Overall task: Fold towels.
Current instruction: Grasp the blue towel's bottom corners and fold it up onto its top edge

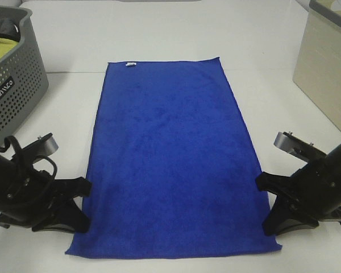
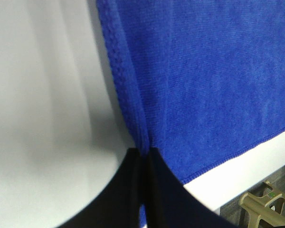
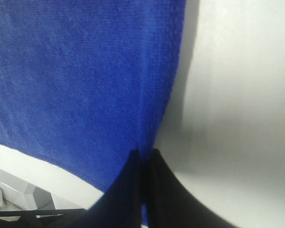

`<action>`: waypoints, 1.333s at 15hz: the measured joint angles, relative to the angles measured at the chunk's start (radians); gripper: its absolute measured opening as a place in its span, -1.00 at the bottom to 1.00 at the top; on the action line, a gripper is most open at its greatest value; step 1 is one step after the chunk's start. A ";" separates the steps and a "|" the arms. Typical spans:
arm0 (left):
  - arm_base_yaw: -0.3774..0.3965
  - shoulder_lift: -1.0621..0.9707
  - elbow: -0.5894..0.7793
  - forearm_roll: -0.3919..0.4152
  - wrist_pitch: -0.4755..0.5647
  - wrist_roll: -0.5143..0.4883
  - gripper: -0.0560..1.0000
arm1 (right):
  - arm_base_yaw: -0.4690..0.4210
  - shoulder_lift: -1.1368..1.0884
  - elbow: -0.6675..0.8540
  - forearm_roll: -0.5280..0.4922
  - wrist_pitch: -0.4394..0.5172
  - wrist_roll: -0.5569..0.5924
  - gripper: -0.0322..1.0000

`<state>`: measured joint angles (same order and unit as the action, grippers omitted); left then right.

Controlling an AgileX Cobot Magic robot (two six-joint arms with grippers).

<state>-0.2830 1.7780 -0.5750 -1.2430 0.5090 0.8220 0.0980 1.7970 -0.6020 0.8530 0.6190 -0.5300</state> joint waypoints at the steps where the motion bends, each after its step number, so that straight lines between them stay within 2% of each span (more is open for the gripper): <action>1: 0.000 -0.053 0.040 0.002 -0.014 -0.003 -0.88 | 0.000 -0.030 0.029 -0.001 0.000 0.000 -0.91; 5: 0.000 -0.248 0.154 0.003 -0.007 -0.038 -0.88 | 0.000 -0.152 0.136 -0.002 0.018 0.000 -0.91; 7: 0.000 -0.322 0.213 0.003 0.028 -0.057 -0.88 | 0.000 -0.196 0.200 -0.002 0.030 0.000 -0.91; 12: 0.000 -0.394 0.307 0.022 0.065 -0.103 -0.88 | 0.000 -0.222 0.234 -0.009 0.041 0.000 -0.91; 15: 0.000 -0.393 0.280 0.022 0.059 -0.107 -0.88 | 0.000 -0.221 0.196 -0.012 0.042 0.000 -0.91; 20: 0.004 -0.357 0.070 0.038 -0.042 -0.132 -0.88 | 0.000 -0.205 -0.113 -0.041 0.066 0.021 -0.91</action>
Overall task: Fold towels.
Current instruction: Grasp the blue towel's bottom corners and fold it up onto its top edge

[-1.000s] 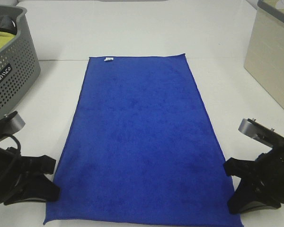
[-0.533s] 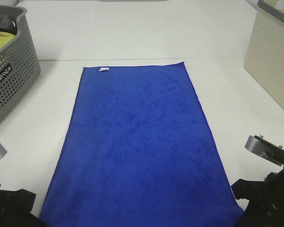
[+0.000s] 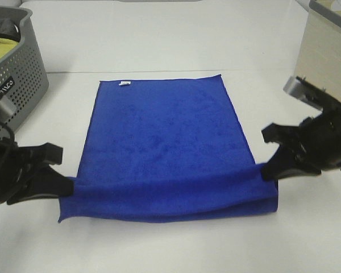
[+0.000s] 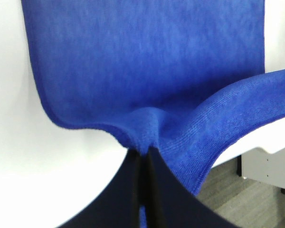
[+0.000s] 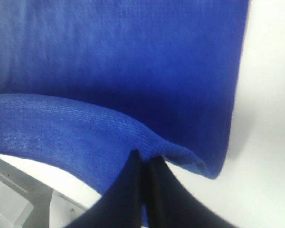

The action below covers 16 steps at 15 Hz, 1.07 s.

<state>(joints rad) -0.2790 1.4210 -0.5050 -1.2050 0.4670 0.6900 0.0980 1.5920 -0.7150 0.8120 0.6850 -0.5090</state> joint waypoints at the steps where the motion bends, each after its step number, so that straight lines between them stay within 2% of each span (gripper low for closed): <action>1: 0.000 0.029 -0.042 0.012 0.000 0.000 -0.88 | 0.000 0.030 -0.075 -0.019 0.016 0.016 -0.91; 6: 0.007 0.245 -0.322 0.107 -0.065 0.000 -0.88 | 0.000 0.267 -0.478 -0.148 0.103 0.114 -0.91; 8: 0.051 0.326 -0.434 0.118 -0.070 0.000 -0.88 | 0.000 0.398 -0.673 -0.185 0.138 0.157 -0.91; 9: 0.089 0.393 -0.525 0.118 -0.058 0.000 -0.88 | 0.000 0.454 -0.759 -0.186 0.153 0.166 -0.91; 11: 0.113 0.471 -0.626 0.123 -0.042 0.002 -0.88 | 0.000 0.542 -0.900 -0.186 0.174 0.181 -0.91; 13: 0.116 0.579 -0.778 0.164 -0.038 0.004 -0.88 | 0.000 0.679 -1.124 -0.186 0.210 0.189 -0.91; 16: 0.116 0.680 -0.963 0.203 -0.058 0.004 -0.88 | 0.000 0.840 -1.375 -0.189 0.236 0.234 -0.91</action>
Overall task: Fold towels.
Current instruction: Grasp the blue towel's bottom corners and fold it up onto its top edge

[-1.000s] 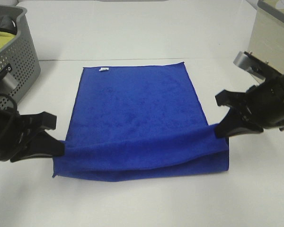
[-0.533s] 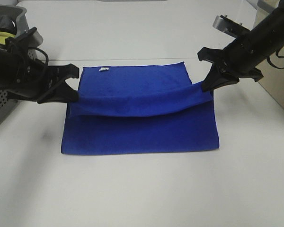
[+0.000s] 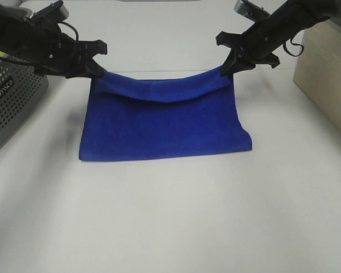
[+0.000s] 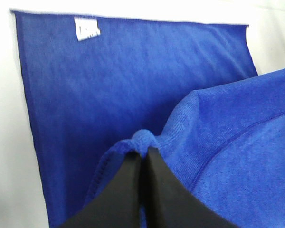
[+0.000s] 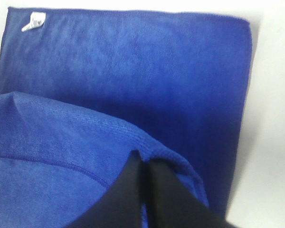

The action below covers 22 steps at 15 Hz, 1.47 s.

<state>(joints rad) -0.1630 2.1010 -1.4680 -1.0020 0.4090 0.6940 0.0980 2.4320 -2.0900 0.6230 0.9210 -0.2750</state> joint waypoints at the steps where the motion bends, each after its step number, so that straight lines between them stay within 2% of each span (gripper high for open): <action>1: 0.000 0.030 -0.049 0.007 -0.013 0.000 -0.88 | 0.000 0.047 -0.071 -0.001 0.002 0.006 -0.91; 4: 0.000 0.139 -0.185 0.018 -0.071 0.018 -0.88 | 0.000 0.170 -0.250 -0.003 -0.009 0.018 -0.91; 8: 0.000 0.271 -0.322 0.017 -0.108 0.110 -0.88 | 0.000 0.239 -0.275 -0.007 -0.126 0.021 -0.91; 11: 0.000 0.328 -0.337 0.017 -0.171 0.121 -0.86 | 0.000 0.256 -0.275 -0.009 -0.163 0.020 -0.90; 12: 0.000 0.330 -0.338 0.017 -0.183 0.121 -0.78 | 0.000 0.256 -0.275 -0.009 -0.173 0.020 -0.81; 13: 0.000 0.330 -0.338 0.017 -0.189 0.122 -0.61 | 0.000 0.256 -0.275 -0.009 -0.183 0.020 -0.64; 15: 0.000 0.330 -0.341 0.017 -0.197 0.124 -0.03 | 0.000 0.256 -0.275 -0.009 -0.174 0.019 -0.16; 16: 0.001 0.330 -0.343 0.017 -0.198 0.124 0.19 | 0.000 0.256 -0.275 -0.009 -0.154 0.019 0.12; 17: 0.001 0.330 -0.344 0.017 -0.197 0.124 0.33 | 0.000 0.256 -0.275 -0.017 -0.124 0.019 0.31; 19: 0.008 0.317 -0.344 0.046 -0.145 0.112 0.42 | 0.000 0.230 -0.278 -0.083 -0.026 0.019 0.47; 22: 0.051 0.284 -0.344 0.141 0.065 -0.059 0.43 | 0.000 0.166 -0.286 -0.133 0.160 0.039 0.51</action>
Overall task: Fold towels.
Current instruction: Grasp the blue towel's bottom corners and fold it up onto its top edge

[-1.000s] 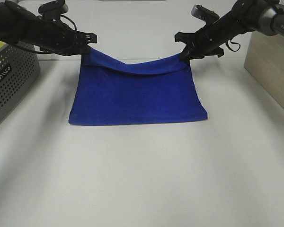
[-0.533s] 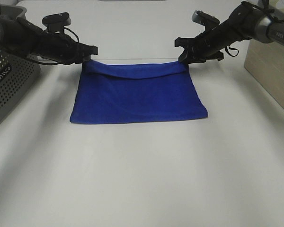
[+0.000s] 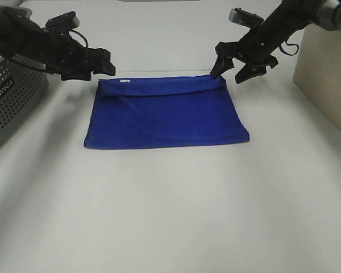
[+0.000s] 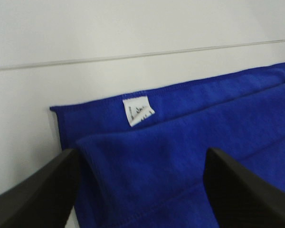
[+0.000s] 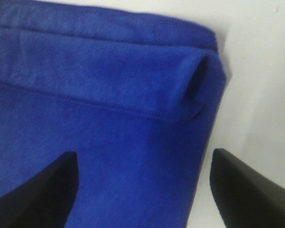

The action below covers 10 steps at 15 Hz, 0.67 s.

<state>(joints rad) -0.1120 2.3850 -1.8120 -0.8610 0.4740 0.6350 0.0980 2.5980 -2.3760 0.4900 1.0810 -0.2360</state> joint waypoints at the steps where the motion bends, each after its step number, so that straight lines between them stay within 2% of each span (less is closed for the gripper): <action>1: 0.014 -0.007 0.000 0.045 0.093 -0.077 0.42 | 0.000 -0.012 0.000 0.004 0.068 0.011 0.52; 3: 0.022 -0.008 0.000 0.151 0.237 -0.243 0.42 | 0.000 -0.015 0.000 0.014 0.125 0.021 0.52; 6: 0.019 -0.020 0.000 0.238 0.375 -0.425 0.42 | 0.000 -0.038 0.042 0.012 0.129 0.073 0.51; 10: 0.019 -0.077 0.030 0.304 0.441 -0.461 0.41 | 0.000 -0.160 0.231 -0.050 0.130 0.072 0.50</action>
<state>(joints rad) -0.0930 2.3080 -1.7820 -0.5570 0.9150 0.1740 0.0980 2.4380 -2.1450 0.4400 1.2110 -0.1640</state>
